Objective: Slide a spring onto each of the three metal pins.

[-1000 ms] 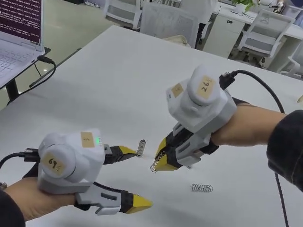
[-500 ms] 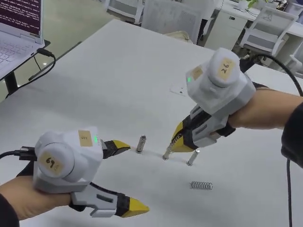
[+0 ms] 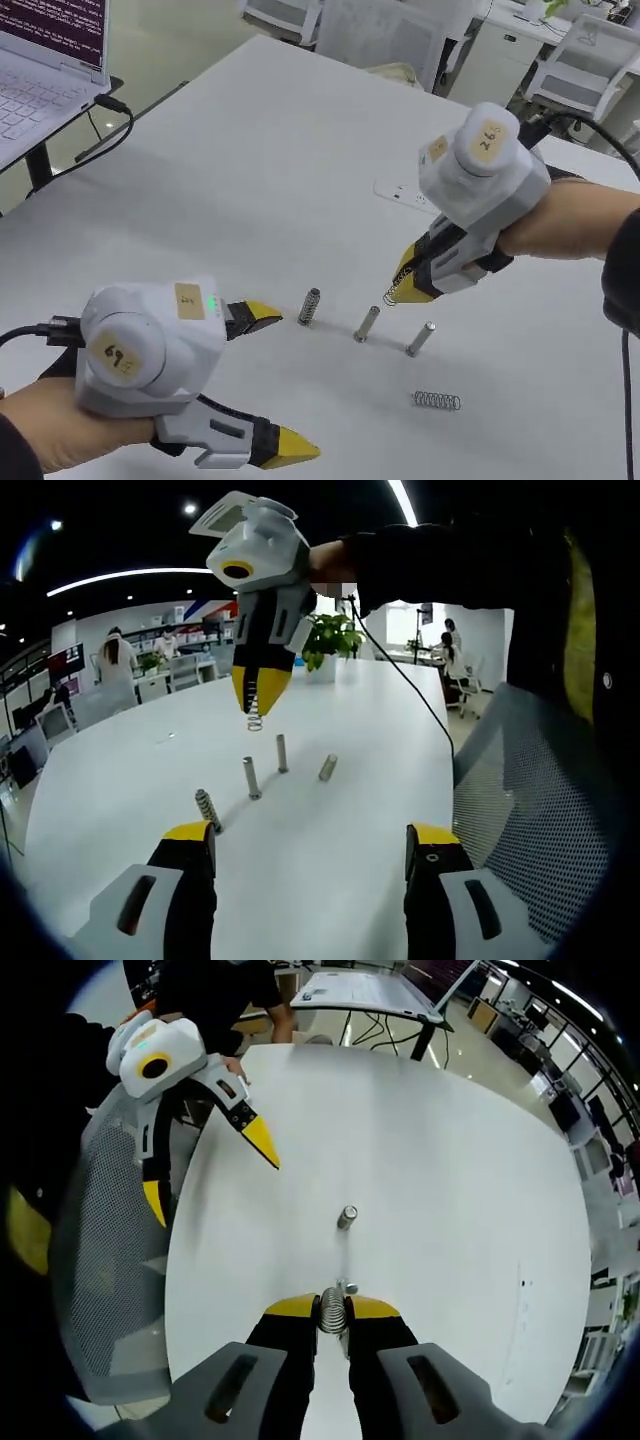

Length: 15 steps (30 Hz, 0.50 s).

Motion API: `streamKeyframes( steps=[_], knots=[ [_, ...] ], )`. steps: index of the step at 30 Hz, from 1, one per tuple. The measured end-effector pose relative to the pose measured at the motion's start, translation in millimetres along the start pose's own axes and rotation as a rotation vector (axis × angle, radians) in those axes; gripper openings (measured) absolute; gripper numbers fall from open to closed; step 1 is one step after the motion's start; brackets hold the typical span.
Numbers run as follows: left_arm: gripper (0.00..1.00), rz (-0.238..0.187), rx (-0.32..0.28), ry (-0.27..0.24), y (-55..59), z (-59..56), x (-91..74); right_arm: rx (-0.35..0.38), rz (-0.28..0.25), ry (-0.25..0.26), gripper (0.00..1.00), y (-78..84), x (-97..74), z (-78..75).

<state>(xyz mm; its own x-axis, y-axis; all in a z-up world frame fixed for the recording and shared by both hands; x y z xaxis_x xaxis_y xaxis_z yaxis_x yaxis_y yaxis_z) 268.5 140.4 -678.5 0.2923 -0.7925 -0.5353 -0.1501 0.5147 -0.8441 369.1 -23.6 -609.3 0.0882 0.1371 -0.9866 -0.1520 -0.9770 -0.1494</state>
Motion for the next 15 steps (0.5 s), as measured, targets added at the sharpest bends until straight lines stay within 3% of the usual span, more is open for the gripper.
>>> streamKeyframes(
  steps=[9,15],
  knots=[
    [0.74,-0.003,-0.017,-0.023,4.5,2.8,-4.1,0.014,0.021,-0.02,0.08,1.0,23.2,-12.1],
    [0.73,-0.006,-0.028,-0.028,7.1,3.3,-4.8,0.012,0.031,-0.026,0.08,0.9,30.1,-14.6]
  ],
)
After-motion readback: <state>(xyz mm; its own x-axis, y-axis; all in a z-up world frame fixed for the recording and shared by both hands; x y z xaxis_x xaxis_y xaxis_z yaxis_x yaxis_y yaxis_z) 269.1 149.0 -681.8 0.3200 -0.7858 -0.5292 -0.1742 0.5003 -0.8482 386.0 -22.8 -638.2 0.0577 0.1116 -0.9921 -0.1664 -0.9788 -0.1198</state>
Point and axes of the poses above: the centre of the closed fingertips' face, and the gripper's own axes: x roughly forward along the fingers, z roughly to its left, y roughly out of its underside, the point moved 8 cm from there along -x, roughly backward along the fingers, and after that the axes turned 10 degrees about z, right-handed, at the moved point
